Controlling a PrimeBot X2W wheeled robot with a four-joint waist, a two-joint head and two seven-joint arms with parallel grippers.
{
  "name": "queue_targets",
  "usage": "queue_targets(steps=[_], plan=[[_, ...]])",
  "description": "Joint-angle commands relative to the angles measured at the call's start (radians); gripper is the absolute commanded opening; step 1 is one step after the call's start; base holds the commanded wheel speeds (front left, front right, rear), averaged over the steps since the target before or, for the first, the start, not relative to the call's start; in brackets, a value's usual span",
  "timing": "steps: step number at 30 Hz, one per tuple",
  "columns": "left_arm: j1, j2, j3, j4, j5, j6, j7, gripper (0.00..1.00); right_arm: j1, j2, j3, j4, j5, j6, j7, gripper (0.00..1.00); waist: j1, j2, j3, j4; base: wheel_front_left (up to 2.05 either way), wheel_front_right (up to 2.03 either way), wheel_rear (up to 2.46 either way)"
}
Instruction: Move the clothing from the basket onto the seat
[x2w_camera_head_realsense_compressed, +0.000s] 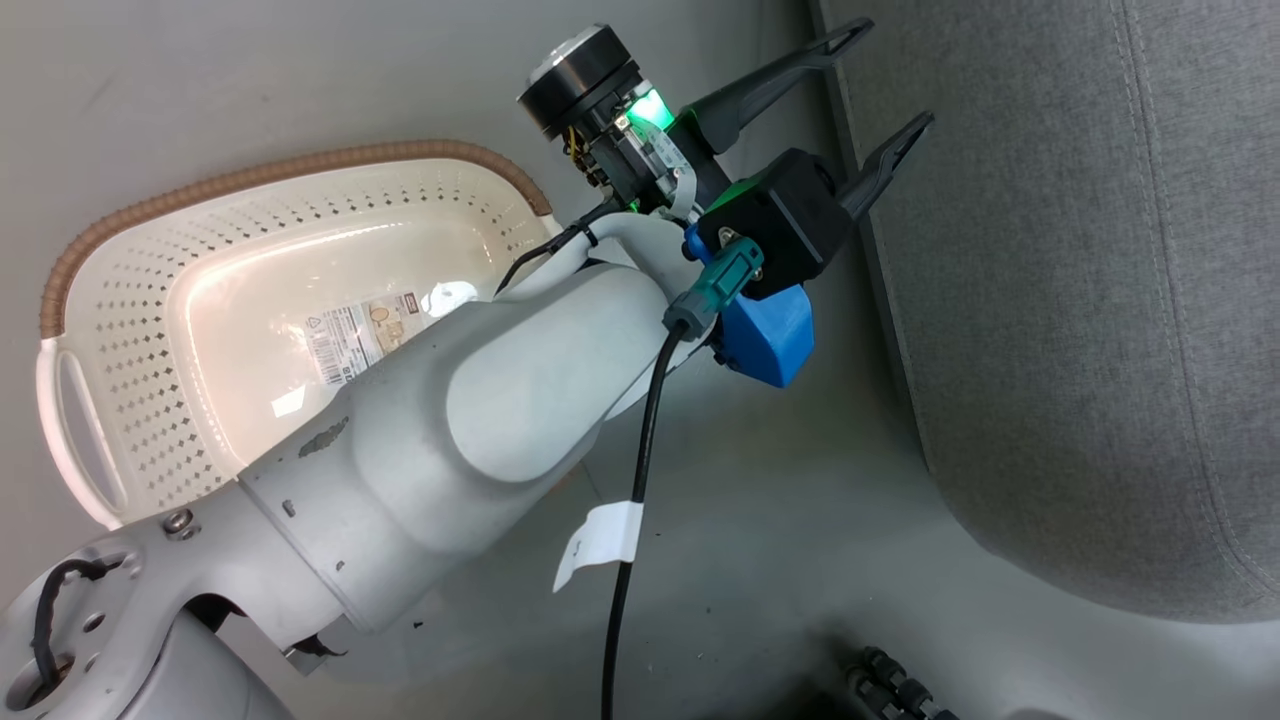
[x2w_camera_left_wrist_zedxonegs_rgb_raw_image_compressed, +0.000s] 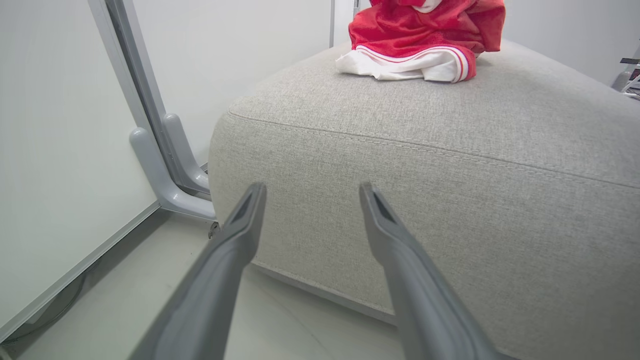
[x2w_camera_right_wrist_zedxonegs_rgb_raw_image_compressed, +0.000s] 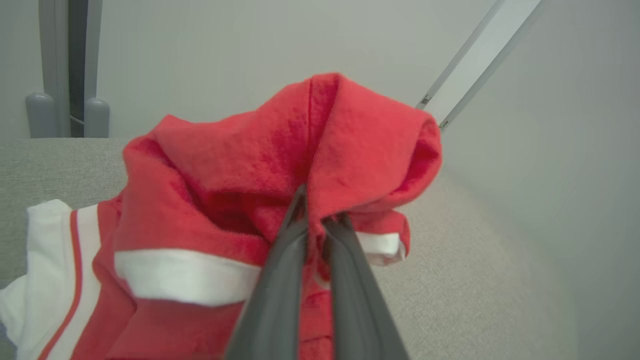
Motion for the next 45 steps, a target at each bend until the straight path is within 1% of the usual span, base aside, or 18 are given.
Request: queue_targets(steps=[1, 5, 10, 14, 18, 22, 26, 29, 36, 42, 45], plan=[[0.009, 0.002, 0.003, 0.0, -0.004, 0.005, -0.006, 1.0, 0.019, 0.007, 0.0, -0.019, 0.014, 0.0, -0.003, 1.0, -0.0001, 0.0, -0.018, -0.001, 0.0, 0.0, 0.0], [0.03, -0.005, 0.01, -0.001, -0.011, 0.006, -0.011, 1.0, 0.061, 0.008, -0.006, -0.065, 0.027, 0.0, -0.003, 1.0, -0.0001, 0.0, -0.07, 0.001, 0.0, 0.0, 0.0], [0.07, -0.011, 0.025, -0.004, -0.023, 0.009, -0.017, 1.0, 0.14, 0.023, -0.017, -0.128, 0.015, 0.0, -0.003, 1.0, -0.0001, 0.0, -0.149, 0.003, 0.0, 0.0, 0.0], [0.132, -0.006, 0.082, -0.035, -0.032, 0.021, -0.018, 1.0, 0.225, 0.048, -0.006, -0.226, 0.0, 0.0, -0.003, 1.0, -0.0001, 0.0, -0.24, 0.011, 0.0, 0.0, 0.0], [0.216, 0.012, 0.171, -0.08, -0.025, 0.035, -0.018, 1.0, 0.301, 0.082, 0.04, -0.336, -0.013, 0.0, -0.003, 1.0, -0.0001, 0.0, -0.332, 0.027, 0.0, 0.0, 0.0], [0.313, 0.035, 0.278, -0.127, -0.002, 0.053, -0.018, 1.0, 0.366, 0.123, 0.113, -0.428, -0.018, 0.0, -0.003, 1.0, -0.0001, 0.0, -0.41, 0.053, 0.0, 0.0, 0.0], [0.417, 0.047, 0.393, -0.174, 0.034, 0.066, -0.018, 1.0, 0.415, 0.165, 0.199, -0.494, -0.028, 0.0, -0.003, 1.0, -0.0001, 0.0, -0.478, 0.089, 0.0, 0.0, 0.0], [0.496, 0.054, 0.486, -0.203, 0.062, 0.074, -0.018, 1.0, 0.439, 0.185, 0.27, -0.521, -0.022, 0.0, -0.003, 1.0, -0.0001, 0.0, -0.524, 0.121, 0.0, 0.0, 0.0], [0.665, 0.046, 0.676, -0.249, 0.133, 0.064, -0.017, 1.0, 0.495, 0.232, 0.389, -0.547, -0.003, 0.0, -0.003, 1.0, -0.0001, 0.0, -0.614, 0.206, 0.0, 0.0, 0.0], [0.786, 0.033, 0.805, -0.281, 0.194, 0.047, -0.017, 1.0, 0.563, 0.279, 0.434, -0.543, 0.005, 0.0, -0.003, 1.0, -0.0001, 0.0, -0.675, 0.263, 0.0, 0.0, 0.0], [0.844, 0.025, 0.86, -0.291, 0.219, 0.032, -0.017, 1.0, 0.601, 0.304, 0.436, -0.539, 0.008, 0.0, -0.003, 1.0, -0.0001, 0.0, -0.704, 0.283, 0.0, 0.0, 0.0]])
